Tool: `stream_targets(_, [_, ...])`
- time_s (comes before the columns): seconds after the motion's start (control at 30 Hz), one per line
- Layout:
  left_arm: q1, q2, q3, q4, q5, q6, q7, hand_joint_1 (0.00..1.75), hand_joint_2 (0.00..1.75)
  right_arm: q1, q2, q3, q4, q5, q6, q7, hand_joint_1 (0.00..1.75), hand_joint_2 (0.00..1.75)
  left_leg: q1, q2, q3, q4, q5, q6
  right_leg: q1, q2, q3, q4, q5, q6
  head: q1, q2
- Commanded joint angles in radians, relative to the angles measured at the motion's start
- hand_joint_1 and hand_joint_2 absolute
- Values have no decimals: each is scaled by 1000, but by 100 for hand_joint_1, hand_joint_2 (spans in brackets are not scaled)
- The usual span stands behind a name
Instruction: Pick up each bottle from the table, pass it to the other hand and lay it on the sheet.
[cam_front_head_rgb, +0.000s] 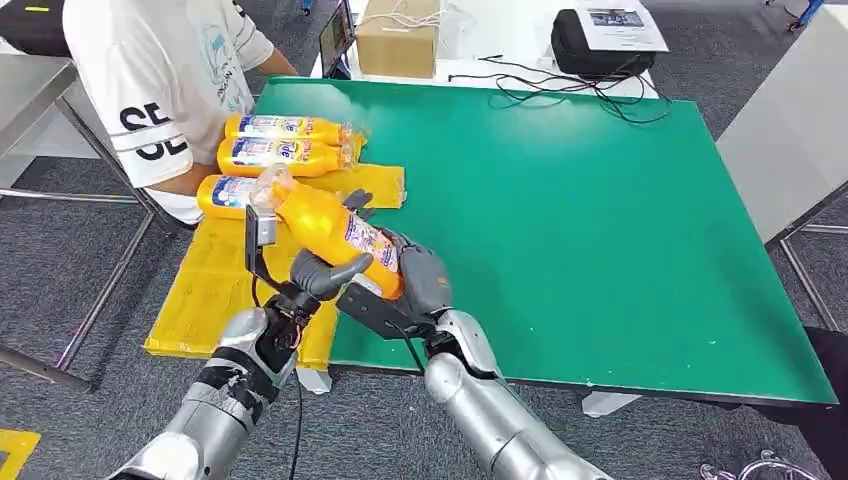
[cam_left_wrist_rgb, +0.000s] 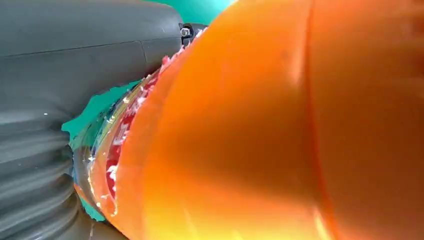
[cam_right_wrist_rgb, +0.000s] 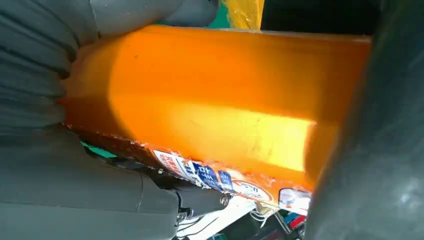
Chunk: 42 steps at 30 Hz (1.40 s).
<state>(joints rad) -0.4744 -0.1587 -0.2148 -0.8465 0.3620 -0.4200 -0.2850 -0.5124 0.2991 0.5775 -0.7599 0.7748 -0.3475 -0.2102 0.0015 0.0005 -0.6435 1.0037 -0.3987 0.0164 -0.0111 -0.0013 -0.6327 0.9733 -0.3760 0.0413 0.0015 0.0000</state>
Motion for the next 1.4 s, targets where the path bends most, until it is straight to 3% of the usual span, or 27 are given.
stream_targets(0.03, [-61, 15, -37, 19, -1, 3, 6, 0, 175, -20, -8, 63, 93, 13, 21, 0, 175, 175, 1, -1, 3, 0, -1, -1, 1, -1, 3, 0, -1, -1, 0, 0])
stream_targets(0.7, [-41, 29, -32, -20, -5, 19, -3, 0, 175, -30, -19, 94, 126, 34, 59, 19, 175, 175, 1, -1, 6, 1, -3, -1, 1, -1, 6, 0, -3, -1, 0, 0])
stream_targets(0.73, [-38, 31, -32, -27, -11, 24, -5, 7, 175, -30, -19, 90, 127, 32, 52, 21, 141, 175, 1, -1, 4, 0, -1, -1, 1, -1, 4, 0, -1, -1, 0, 0])
stream_targets(0.77, [-28, 29, -24, -37, -10, 22, -12, 175, 175, -31, -18, 80, 128, 28, 38, 25, 19, 175, 1, -1, 6, 0, -2, -1, 1, -1, 6, 0, -3, -1, 0, 0])
stream_targets(0.8, [-20, 28, -18, -46, -12, 28, -16, 175, 175, -32, -19, 75, 125, 26, 36, 29, 0, 175, 1, -1, 3, 0, -1, -1, 1, -1, 4, -1, -1, -1, 0, 0])
stream_targets(1.07, [9, 28, 70, -67, 23, 77, -31, 175, 175, -39, -53, -55, 28, -71, 5, 33, 0, 175, 0, -1, 4, 0, -2, -1, 0, -1, 5, 0, -2, -1, 0, 0])
stream_targets(1.4, [13, 22, 89, -73, -8, 89, -41, 175, 175, -39, -43, -81, 34, -71, 8, 23, 0, 175, 1, -1, 6, 0, -3, -1, 1, -1, 6, 1, -3, -1, 0, 0])
